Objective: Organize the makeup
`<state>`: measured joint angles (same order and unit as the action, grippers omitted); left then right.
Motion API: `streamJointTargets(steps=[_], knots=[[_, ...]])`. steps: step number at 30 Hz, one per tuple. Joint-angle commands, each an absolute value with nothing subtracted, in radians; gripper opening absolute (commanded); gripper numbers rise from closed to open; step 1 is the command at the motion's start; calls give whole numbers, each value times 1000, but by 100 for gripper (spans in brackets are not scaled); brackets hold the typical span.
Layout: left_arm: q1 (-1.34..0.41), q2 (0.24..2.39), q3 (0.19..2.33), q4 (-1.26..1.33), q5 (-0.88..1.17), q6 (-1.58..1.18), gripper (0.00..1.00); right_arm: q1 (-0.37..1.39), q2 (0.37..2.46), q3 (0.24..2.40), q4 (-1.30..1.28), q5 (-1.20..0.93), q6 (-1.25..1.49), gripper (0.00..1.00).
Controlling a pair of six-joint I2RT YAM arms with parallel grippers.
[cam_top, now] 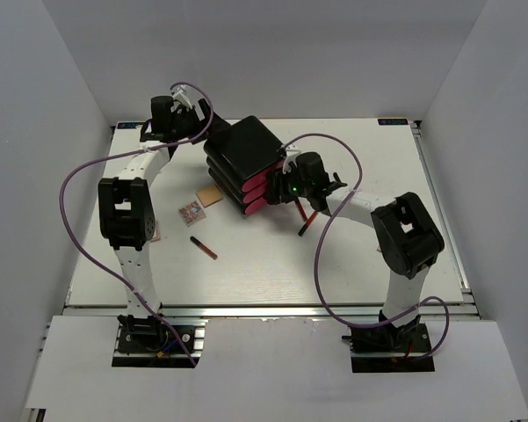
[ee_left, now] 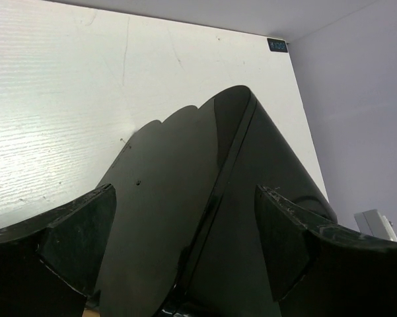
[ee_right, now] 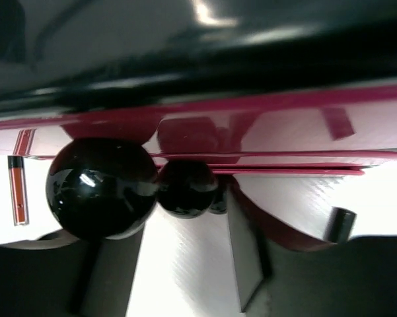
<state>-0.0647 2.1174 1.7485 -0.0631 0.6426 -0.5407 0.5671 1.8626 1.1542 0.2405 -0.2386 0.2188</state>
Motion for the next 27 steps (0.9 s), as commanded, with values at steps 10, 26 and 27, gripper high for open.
streamJointTargets(steps=[10, 26, 27], knots=[[-63, 2063, 1718, -34, 635, -541, 94, 574, 1798, 1097, 388, -216, 193, 23], [-61, 2080, 1749, -40, 612, -546, 94, 565, 1563, 812, 373, -242, 158, 24], [-60, 2079, 1750, -41, 604, -546, 94, 565, 1560, 804, 373, -241, 155, 38]])
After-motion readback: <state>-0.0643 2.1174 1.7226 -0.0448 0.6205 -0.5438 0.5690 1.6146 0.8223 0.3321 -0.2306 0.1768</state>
